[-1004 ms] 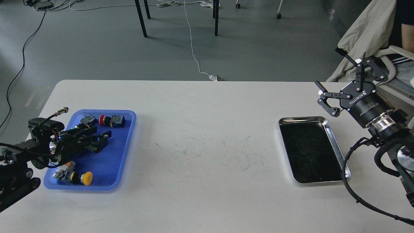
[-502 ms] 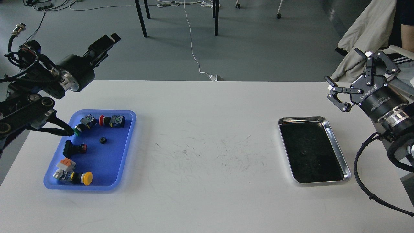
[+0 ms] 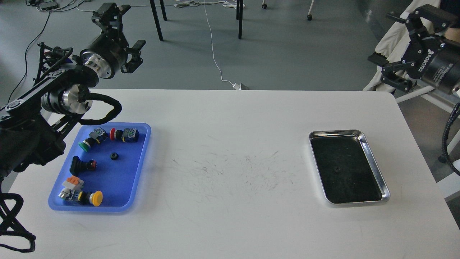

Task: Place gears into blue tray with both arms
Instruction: 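Raise the left gripper and move the right gripper toward the metal tray, then grasp another small black part in the metal tray with the right gripper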

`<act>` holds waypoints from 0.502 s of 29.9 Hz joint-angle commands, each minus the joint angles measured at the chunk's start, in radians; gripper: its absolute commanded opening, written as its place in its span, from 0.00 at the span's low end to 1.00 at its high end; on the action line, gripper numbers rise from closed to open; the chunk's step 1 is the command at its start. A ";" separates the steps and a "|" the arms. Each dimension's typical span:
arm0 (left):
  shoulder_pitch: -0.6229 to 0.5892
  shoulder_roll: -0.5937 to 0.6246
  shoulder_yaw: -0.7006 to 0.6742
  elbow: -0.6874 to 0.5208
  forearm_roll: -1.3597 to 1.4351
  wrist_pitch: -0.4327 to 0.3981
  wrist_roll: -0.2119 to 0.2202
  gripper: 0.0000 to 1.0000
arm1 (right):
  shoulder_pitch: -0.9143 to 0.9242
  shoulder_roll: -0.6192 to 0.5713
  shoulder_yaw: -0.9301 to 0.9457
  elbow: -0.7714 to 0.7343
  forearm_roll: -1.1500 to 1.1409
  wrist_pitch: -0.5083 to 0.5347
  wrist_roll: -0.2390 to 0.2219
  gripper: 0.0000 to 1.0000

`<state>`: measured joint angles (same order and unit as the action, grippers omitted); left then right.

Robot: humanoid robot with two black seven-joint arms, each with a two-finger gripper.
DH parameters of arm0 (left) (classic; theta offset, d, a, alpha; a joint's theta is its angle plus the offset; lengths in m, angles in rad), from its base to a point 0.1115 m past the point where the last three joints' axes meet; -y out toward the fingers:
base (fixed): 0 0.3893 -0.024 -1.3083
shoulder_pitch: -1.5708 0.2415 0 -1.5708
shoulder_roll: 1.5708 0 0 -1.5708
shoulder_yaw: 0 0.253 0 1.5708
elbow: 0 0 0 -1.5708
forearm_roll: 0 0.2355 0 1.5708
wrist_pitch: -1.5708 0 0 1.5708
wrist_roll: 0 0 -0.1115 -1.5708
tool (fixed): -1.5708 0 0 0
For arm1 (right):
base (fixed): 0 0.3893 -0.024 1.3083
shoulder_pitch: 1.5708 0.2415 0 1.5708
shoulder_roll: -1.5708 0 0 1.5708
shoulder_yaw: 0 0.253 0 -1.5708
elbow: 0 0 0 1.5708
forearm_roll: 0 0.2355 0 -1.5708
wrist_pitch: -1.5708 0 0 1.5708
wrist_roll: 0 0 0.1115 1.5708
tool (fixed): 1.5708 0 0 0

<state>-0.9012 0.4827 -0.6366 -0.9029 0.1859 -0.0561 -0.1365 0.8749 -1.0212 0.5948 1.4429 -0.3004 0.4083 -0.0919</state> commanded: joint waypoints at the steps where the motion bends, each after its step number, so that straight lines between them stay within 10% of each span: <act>1: 0.002 -0.003 0.011 0.001 0.014 0.005 -0.008 0.98 | 0.229 -0.017 -0.362 0.105 -0.282 0.013 -0.044 0.97; 6: 0.002 0.005 0.012 -0.002 0.017 0.009 -0.011 0.98 | 0.332 -0.008 -0.700 0.103 -0.635 0.017 -0.095 0.98; 15: 0.008 0.008 0.011 -0.005 0.017 0.010 -0.014 0.98 | 0.254 0.042 -0.759 -0.002 -0.793 0.000 -0.094 0.98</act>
<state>-0.8934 0.4912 -0.6251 -0.9068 0.2025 -0.0460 -0.1500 1.1504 -1.0122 -0.1630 1.4742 -1.0868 0.4150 -0.1872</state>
